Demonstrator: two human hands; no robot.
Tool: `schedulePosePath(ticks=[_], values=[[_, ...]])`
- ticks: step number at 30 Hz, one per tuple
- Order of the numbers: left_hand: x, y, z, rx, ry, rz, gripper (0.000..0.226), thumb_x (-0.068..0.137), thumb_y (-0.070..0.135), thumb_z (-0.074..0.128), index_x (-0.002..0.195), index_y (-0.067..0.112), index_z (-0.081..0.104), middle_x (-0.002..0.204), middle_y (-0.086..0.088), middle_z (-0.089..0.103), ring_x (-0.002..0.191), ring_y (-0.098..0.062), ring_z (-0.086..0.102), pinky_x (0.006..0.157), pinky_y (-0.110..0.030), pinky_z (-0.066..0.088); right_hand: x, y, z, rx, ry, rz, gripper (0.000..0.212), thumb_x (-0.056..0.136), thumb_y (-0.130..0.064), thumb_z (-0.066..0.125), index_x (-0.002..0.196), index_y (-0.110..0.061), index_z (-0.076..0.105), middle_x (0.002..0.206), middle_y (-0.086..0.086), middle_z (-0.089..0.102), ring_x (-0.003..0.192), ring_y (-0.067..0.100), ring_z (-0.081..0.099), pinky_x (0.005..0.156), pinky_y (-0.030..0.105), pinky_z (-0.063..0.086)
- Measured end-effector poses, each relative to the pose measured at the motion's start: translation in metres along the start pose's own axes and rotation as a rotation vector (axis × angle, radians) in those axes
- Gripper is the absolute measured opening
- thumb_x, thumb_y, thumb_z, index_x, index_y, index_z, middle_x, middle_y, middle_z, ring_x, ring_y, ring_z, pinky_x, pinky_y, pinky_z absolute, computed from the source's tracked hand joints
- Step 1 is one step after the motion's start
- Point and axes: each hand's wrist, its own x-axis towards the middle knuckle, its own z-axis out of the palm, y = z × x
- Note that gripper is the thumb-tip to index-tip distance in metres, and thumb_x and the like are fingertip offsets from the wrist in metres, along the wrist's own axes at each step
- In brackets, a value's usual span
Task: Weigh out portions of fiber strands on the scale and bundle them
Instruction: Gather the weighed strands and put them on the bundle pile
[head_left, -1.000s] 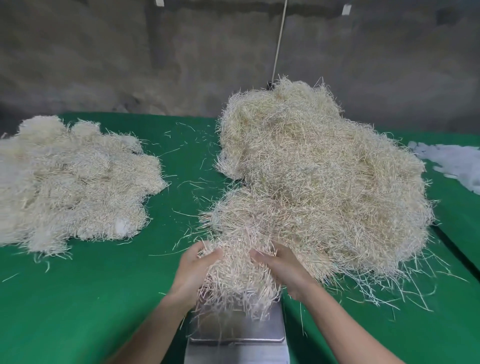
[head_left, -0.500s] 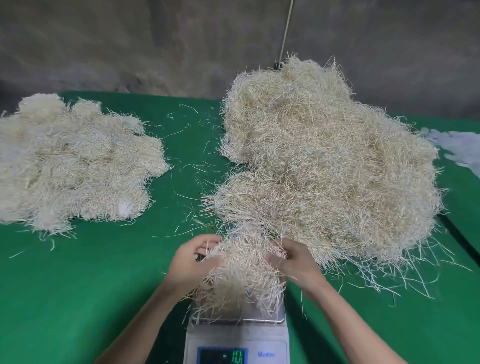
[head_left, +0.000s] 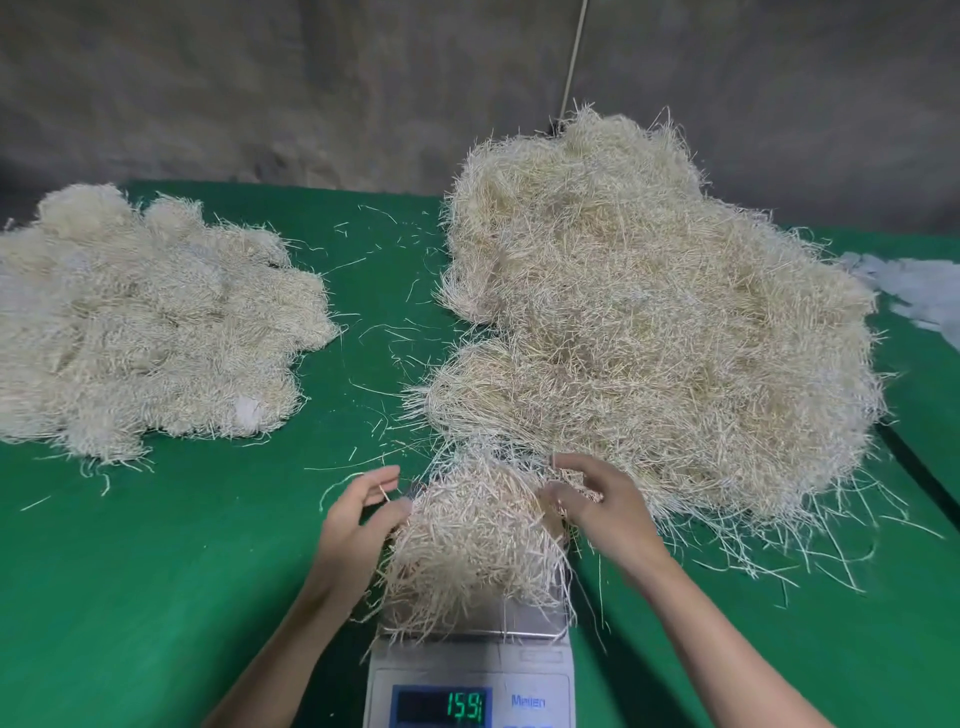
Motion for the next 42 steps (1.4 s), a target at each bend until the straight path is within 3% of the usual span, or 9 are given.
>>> schedulePosePath(ticks=[8,12,14,19,21,26,31,36,42], values=[[0.001,0.027,-0.004,-0.040,0.215,0.125,0.023,0.090,0.012,0.059,0.100,0.032,0.064,0.102,0.018,0.065,0.099,0.003,0.059,0.090,-0.022,0.044,-0.008,-0.011,-0.005,-0.032,0.147,-0.325,0.045,0.089,0.012,0.045,0.106,-0.027,0.061,0.115,-0.011,0.058,0.113,-0.001,0.049,0.105,0.018,0.033],[-0.007,0.045,-0.007,0.082,0.282,0.280,0.028,0.088,0.013,0.061,0.108,0.033,0.062,0.108,0.020,0.063,0.107,0.002,0.056,0.084,-0.006,0.041,-0.010,-0.016,-0.009,-0.260,0.204,-0.545,0.032,0.090,0.002,0.055,0.117,-0.014,0.063,0.118,0.001,0.061,0.114,0.014,0.053,0.103,0.026,0.035],[-0.012,0.054,-0.008,0.131,0.280,0.354,0.031,0.088,0.012,0.063,0.110,0.033,0.061,0.109,0.017,0.063,0.110,0.000,0.056,0.092,-0.013,0.040,-0.010,-0.021,-0.013,-0.324,0.209,-0.610,0.030,0.091,-0.005,0.056,0.120,-0.013,0.062,0.121,0.005,0.061,0.117,0.019,0.052,0.105,0.032,0.035],[-0.022,0.077,-0.007,0.121,0.265,0.422,0.028,0.082,0.030,0.058,0.107,0.042,0.058,0.106,0.016,0.065,0.109,-0.002,0.057,0.084,-0.006,0.039,-0.011,-0.035,-0.016,-0.188,0.185,-0.595,0.040,0.091,0.009,0.044,0.123,-0.012,0.058,0.116,-0.008,0.054,0.110,0.011,0.053,0.102,0.036,0.041],[-0.023,0.082,-0.006,0.121,0.257,0.415,0.025,0.081,0.032,0.058,0.103,0.044,0.058,0.104,0.019,0.065,0.107,-0.001,0.058,0.092,-0.017,0.042,-0.011,-0.036,-0.016,-0.168,0.171,-0.573,0.040,0.092,0.009,0.043,0.122,-0.012,0.059,0.114,-0.009,0.054,0.108,0.007,0.052,0.102,0.031,0.041],[-0.023,0.085,-0.006,0.144,0.250,0.413,0.027,0.088,0.018,0.064,0.095,0.044,0.061,0.098,0.023,0.065,0.097,0.005,0.060,0.089,-0.020,0.044,-0.013,-0.033,-0.017,-0.143,0.150,-0.532,0.036,0.094,0.006,0.043,0.118,-0.013,0.062,0.113,-0.011,0.056,0.108,0.004,0.052,0.101,0.023,0.039],[-0.025,0.086,-0.004,0.156,0.239,0.405,0.025,0.087,0.016,0.065,0.093,0.041,0.063,0.094,0.022,0.066,0.093,0.006,0.061,0.084,-0.010,0.045,-0.014,-0.031,-0.019,-0.135,0.134,-0.494,0.034,0.095,0.003,0.043,0.115,-0.016,0.063,0.110,-0.014,0.056,0.102,-0.006,0.049,0.092,0.002,0.032],[-0.026,0.087,-0.002,0.170,0.218,0.400,0.019,0.086,0.013,0.065,0.094,0.030,0.066,0.091,0.020,0.066,0.089,0.007,0.061,0.079,-0.004,0.042,-0.015,-0.031,-0.019,-0.144,0.122,-0.483,0.031,0.095,0.002,0.044,0.114,-0.013,0.064,0.110,-0.012,0.057,0.106,0.002,0.052,0.096,0.012,0.035],[-0.026,0.088,0.000,0.194,0.218,0.408,0.017,0.086,0.013,0.064,0.095,0.027,0.068,0.091,0.022,0.065,0.087,0.011,0.060,0.077,0.000,0.039,-0.014,-0.031,-0.019,-0.144,0.111,-0.493,0.031,0.095,0.003,0.044,0.112,-0.011,0.065,0.108,-0.009,0.058,0.098,-0.005,0.051,0.088,0.000,0.033]])
